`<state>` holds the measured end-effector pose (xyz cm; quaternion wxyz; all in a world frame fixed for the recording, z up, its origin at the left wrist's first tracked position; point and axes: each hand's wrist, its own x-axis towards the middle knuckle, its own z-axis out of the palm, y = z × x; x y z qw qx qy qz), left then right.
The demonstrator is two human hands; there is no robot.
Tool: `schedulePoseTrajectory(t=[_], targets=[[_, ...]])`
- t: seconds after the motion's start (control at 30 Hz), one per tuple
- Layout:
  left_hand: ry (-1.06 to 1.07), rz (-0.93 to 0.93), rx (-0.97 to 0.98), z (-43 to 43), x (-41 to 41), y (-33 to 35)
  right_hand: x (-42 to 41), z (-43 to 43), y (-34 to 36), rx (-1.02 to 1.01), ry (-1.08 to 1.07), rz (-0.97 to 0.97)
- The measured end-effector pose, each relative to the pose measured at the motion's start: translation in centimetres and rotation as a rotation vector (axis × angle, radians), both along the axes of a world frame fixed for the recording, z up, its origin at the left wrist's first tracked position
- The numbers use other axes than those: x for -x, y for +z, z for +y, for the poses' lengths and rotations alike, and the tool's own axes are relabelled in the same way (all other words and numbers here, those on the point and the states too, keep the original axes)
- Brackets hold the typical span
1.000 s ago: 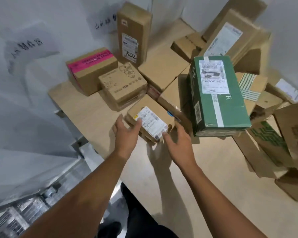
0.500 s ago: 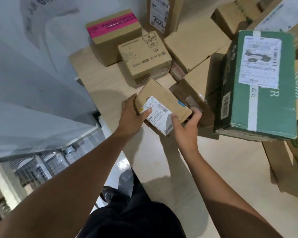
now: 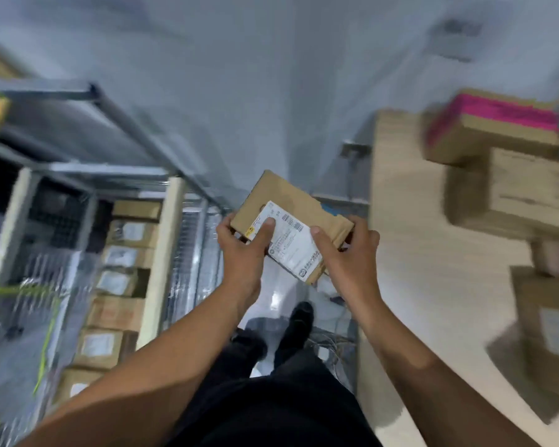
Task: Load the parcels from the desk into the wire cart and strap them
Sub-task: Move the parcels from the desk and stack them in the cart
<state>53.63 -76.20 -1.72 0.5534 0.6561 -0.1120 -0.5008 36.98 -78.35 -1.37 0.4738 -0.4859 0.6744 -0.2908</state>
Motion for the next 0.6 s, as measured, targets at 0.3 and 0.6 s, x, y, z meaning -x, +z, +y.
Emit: schedulePoseTrajectory(t=[0.3, 0.6], targets=[[0.556, 0.142, 0.018, 6.4, -19.8, -0.7, -23.0, -0.2, 1.9, 0.004, 0.603, 0.069], [0.891, 0.169, -0.058, 14.3, -34.1, -8.2, -41.2, 0.6, -3.5, -0.037, 1.196, 0.233]])
